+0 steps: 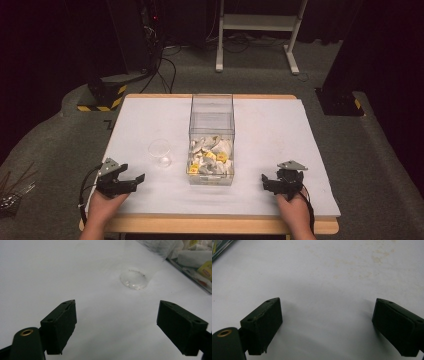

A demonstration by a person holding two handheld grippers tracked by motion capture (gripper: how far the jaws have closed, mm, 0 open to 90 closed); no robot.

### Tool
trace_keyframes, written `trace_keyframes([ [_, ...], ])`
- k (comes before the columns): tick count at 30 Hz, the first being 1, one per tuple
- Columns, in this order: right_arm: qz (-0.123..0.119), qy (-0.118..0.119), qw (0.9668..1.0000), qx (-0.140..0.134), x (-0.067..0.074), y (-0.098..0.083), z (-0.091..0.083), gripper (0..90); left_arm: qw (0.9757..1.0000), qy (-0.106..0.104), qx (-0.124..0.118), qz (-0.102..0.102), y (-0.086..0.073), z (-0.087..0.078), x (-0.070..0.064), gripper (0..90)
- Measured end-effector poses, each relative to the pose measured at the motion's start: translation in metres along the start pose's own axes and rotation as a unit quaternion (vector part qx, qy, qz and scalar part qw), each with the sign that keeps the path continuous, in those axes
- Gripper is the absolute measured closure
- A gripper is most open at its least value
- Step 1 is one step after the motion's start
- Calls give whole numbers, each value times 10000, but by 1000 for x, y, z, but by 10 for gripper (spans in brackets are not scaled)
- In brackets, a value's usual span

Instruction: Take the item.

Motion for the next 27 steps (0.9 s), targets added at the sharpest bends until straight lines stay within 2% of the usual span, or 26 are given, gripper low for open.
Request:
trace_keyframes([
  [2,1,2,10000,0,0,0,0,92,10000,-11,-7,2,2,-1,-2,168],
  [3,15,3,10000,3,0,0,0,92,9999,46,4,101,4,-2,-4,168],
  [6,14,6,10000,3,0,0,0,91,9999,64,16,159,6,-5,-6,171],
  [12,1,1,10000,2,0,0,0,91,9999,-3,-50,102,9,-9,-10,175],
  [18,12,2,10000,4,0,0,0,91,9999,-88,-66,129,15,-11,-16,182],
  [21,11,3,10000,4,0,0,0,91,9998,-44,-99,187,17,-10,-18,183],
  [22,12,3,10000,5,0,0,0,91,9998,-58,-89,148,16,-9,-19,183],
  [27,8,-1,10000,5,0,0,0,91,9997,-83,-65,207,18,-9,-23,183],
])
Point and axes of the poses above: each handheld gripper's, and its own axes: z roughly forward along the jaws, y roughly out of its top, x roughly to its left, the point moved 6 cm from there along z, roughly forward along the jaws, and after that the axes turned 3 degrees about y, right-handed, at the moved point
